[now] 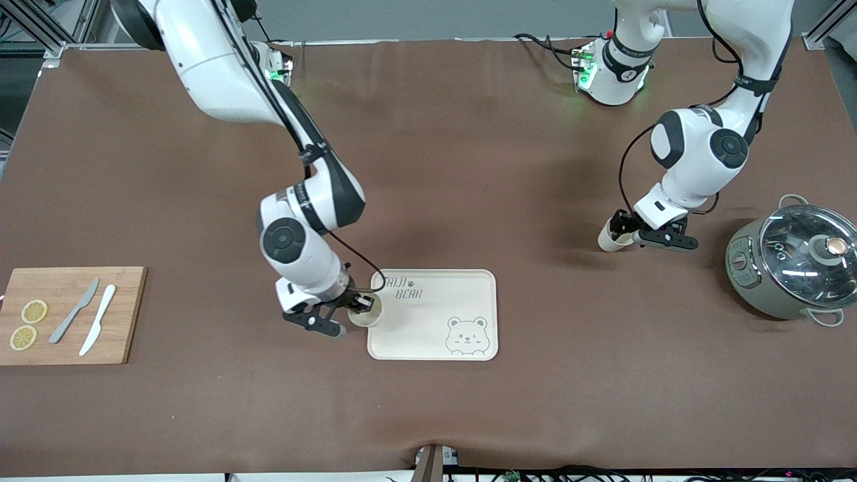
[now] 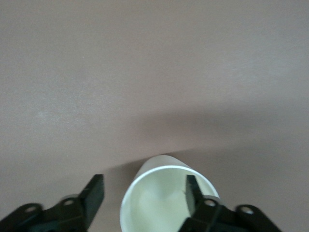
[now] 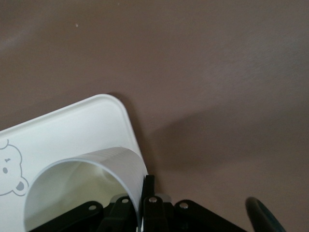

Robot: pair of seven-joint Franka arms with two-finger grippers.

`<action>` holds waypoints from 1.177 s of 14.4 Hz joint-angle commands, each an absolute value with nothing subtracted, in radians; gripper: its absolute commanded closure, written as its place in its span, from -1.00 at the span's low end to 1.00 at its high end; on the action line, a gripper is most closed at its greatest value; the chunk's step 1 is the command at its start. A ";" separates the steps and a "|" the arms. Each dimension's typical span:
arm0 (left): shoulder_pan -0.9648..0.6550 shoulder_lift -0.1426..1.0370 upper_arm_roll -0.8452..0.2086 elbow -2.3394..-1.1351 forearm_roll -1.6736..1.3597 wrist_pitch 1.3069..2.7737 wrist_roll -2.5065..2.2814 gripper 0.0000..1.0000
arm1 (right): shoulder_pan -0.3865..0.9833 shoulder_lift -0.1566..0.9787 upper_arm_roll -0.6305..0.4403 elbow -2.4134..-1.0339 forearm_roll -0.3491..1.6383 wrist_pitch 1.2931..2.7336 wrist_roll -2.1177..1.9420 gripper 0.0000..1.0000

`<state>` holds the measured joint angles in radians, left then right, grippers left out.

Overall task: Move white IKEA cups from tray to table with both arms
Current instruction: 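Carry the cup with the right gripper toward the cutting board while the left gripper releases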

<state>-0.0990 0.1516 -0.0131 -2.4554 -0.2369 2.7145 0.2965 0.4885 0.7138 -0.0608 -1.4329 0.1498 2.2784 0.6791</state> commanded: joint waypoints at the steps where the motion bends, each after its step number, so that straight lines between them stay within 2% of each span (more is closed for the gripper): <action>1: -0.094 0.040 -0.020 -2.422 -0.262 2.526 0.267 -1.00 | 0.417 0.632 -0.044 -1.486 0.141 2.223 0.570 1.00; 3: -0.094 -0.007 -0.015 -2.366 -0.252 2.357 0.241 -1.00 | 0.362 0.586 -0.044 -1.540 0.143 2.221 0.447 1.00; 6: -0.081 -0.014 -0.011 -2.245 -0.220 2.202 0.238 -1.00 | 0.278 0.551 -0.043 -1.591 0.144 2.195 0.284 1.00; 13: -0.080 0.144 -0.015 -1.814 -0.091 1.985 0.114 -1.00 | 0.099 0.506 -0.043 -1.624 0.146 2.109 -0.015 1.00; 17: -0.110 0.183 -0.025 -1.668 -0.058 1.919 0.002 -1.00 | -0.021 0.522 -0.043 -1.634 0.222 2.121 -0.285 1.00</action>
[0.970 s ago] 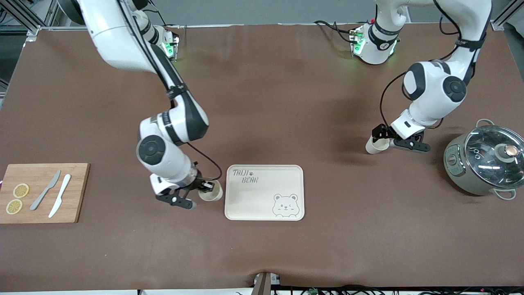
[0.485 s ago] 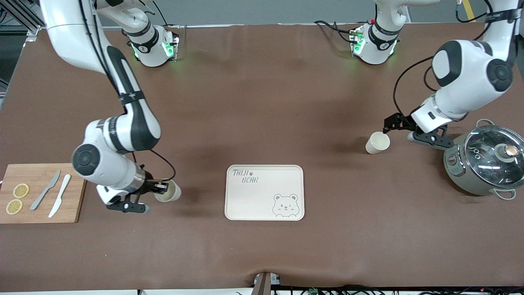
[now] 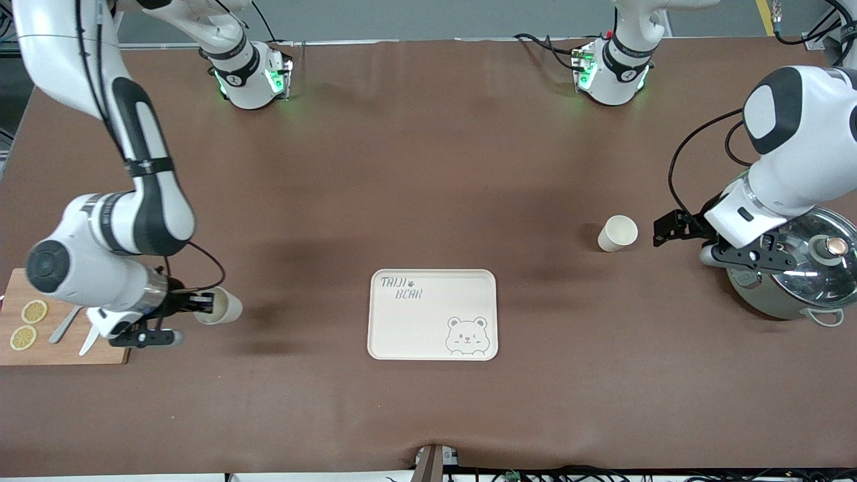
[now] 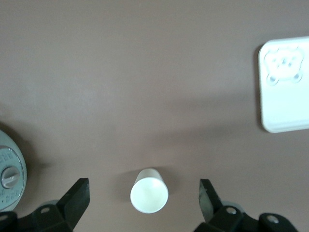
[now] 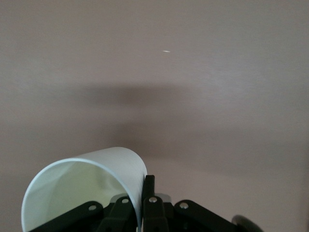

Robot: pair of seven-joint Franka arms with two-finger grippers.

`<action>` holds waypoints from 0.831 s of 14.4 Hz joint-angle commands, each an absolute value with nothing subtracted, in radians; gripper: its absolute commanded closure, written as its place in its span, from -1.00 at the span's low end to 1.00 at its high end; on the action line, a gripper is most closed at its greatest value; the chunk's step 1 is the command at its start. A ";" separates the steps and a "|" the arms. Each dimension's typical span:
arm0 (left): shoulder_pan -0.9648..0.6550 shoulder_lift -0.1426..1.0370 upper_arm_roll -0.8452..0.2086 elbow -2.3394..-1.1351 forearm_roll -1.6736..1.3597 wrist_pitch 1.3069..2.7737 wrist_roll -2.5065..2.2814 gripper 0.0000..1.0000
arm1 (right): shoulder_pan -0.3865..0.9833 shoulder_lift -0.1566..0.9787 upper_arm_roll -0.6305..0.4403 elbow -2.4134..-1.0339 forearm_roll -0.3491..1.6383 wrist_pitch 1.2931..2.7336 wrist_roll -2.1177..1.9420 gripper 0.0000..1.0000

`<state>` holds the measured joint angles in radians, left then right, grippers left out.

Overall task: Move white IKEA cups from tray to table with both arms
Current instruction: 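Lower the cup beside the cutting board with the right gripper while the left gripper lifts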

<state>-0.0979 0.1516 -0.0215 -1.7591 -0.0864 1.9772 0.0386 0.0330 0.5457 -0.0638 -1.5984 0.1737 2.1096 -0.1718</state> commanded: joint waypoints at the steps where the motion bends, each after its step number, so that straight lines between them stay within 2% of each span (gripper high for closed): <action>1: -0.124 0.183 -0.025 -1.637 -0.058 1.887 0.002 -1.00 | -0.040 0.534 -0.041 -1.632 0.244 2.126 -0.331 1.00; 6: -0.172 0.181 -0.026 -1.418 -0.018 1.642 -0.024 -1.00 | -0.061 0.584 -0.043 -1.663 0.256 2.233 -0.387 1.00; 8: -0.172 0.170 -0.028 -1.372 -0.014 1.574 -0.032 -1.00 | -0.057 0.594 -0.043 -1.695 0.256 2.291 -0.387 1.00; 12: -0.169 0.117 -0.032 -1.365 0.032 1.506 -0.015 -1.00 | -0.057 0.624 -0.041 -1.703 0.256 2.338 -0.388 1.00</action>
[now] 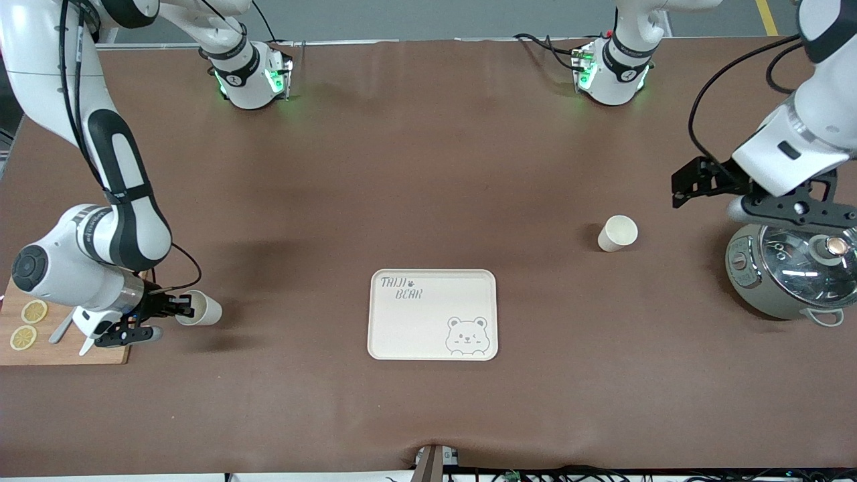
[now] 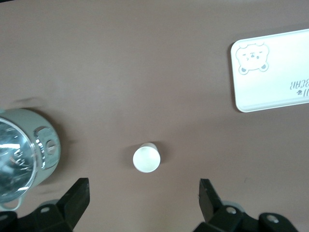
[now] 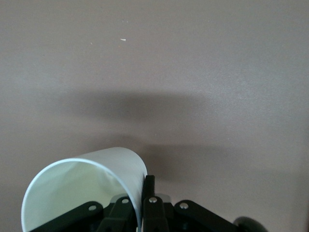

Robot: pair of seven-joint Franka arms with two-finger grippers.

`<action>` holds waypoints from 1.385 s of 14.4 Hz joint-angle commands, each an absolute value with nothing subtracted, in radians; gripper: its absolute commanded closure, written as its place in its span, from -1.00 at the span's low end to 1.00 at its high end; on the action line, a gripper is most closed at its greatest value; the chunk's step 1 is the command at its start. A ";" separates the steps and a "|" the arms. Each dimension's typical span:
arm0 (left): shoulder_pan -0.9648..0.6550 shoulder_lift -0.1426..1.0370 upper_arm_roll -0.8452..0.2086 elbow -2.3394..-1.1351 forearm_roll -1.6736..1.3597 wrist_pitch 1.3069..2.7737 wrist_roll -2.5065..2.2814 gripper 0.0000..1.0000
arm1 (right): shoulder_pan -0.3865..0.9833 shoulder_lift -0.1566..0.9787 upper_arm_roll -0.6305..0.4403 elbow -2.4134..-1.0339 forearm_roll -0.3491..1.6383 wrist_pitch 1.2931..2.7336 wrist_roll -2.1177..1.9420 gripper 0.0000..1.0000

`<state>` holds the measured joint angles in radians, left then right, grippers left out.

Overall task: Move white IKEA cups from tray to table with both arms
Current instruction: 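Lower the cup beside the cutting board with the right gripper while the left gripper lifts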

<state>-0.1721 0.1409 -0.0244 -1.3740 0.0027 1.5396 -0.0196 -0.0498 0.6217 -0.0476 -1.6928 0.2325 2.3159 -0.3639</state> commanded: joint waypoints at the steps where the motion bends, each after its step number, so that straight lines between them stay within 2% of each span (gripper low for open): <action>1: -0.167 0.098 -0.038 -1.367 0.028 1.503 -0.027 -1.00 | -0.057 0.624 -0.041 -1.703 0.256 2.341 -0.388 1.00; 15: -0.147 0.094 -0.021 -1.367 0.026 1.503 -0.003 -1.00 | -0.055 0.655 -0.041 -1.703 0.256 2.405 -0.403 1.00; 20: -0.149 0.101 -0.021 -1.373 0.028 1.454 0.058 -1.00 | -0.055 0.658 -0.040 -1.703 0.256 2.405 -0.402 1.00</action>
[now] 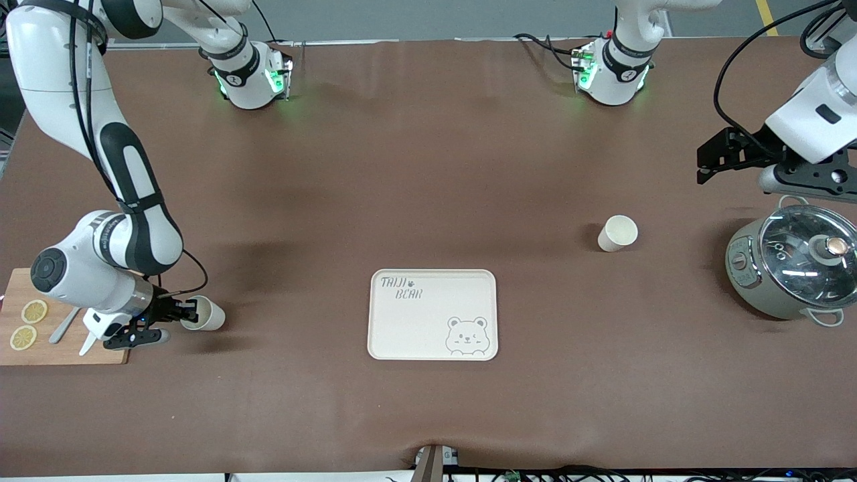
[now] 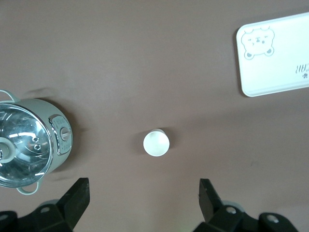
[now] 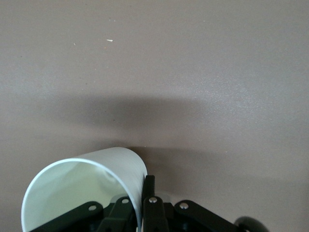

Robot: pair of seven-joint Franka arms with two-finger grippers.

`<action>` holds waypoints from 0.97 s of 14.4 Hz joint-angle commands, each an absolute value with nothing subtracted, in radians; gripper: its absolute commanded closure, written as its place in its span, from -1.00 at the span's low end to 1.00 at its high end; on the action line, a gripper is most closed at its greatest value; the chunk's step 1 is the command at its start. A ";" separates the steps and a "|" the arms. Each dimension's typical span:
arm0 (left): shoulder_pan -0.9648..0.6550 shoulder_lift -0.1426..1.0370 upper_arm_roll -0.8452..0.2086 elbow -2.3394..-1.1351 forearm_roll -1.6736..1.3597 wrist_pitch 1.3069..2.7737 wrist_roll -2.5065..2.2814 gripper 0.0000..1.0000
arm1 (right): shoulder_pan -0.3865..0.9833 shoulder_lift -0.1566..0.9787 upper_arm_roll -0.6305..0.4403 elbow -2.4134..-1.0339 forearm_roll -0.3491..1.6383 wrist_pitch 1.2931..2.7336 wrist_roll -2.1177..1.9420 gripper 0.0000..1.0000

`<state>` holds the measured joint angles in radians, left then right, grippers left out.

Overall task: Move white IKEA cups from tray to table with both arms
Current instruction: 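Lower the cup beside the cutting board with the right gripper while the left gripper lifts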

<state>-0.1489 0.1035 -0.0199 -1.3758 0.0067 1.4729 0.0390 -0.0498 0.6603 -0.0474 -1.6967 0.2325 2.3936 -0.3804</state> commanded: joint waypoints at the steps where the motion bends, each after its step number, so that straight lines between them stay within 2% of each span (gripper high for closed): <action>1: -0.147 0.101 -0.021 -1.373 0.029 1.448 0.058 -1.00 | -0.055 0.658 -0.040 -1.703 0.256 2.405 -0.402 1.00; 2: -0.147 0.101 -0.020 -1.373 0.029 1.447 0.060 -1.00 | -0.055 0.658 -0.040 -1.703 0.256 2.405 -0.402 1.00; 3: -0.147 0.101 -0.020 -1.373 0.028 1.445 0.060 -1.00 | -0.055 0.658 -0.040 -1.703 0.256 2.405 -0.402 0.83; 5: -0.149 0.101 -0.020 -1.371 0.026 1.445 0.057 -1.00 | -0.055 0.658 -0.040 -1.701 0.256 2.405 -0.402 0.07; 6: -0.149 0.101 -0.020 -1.371 0.026 1.445 0.054 -1.00 | -0.055 0.658 -0.040 -1.701 0.256 2.405 -0.402 -0.12; 7: -0.149 0.101 -0.020 -1.371 0.026 1.447 0.054 -1.00 | -0.055 0.658 -0.040 -1.701 0.256 2.405 -0.402 -0.40; 8: -0.149 0.103 -0.020 -1.371 0.026 1.447 0.049 -1.00 | -0.057 0.658 -0.040 -1.701 0.256 2.405 -0.402 -0.92; 9: -0.147 0.103 -0.020 -1.371 0.028 1.447 0.049 -1.00 | -0.057 0.658 -0.040 -1.701 0.256 2.405 -0.402 -1.00; 14: -0.146 0.103 -0.020 -1.371 0.026 1.447 0.049 -1.00 | -0.055 0.657 -0.041 -1.694 0.256 2.399 -0.399 -1.00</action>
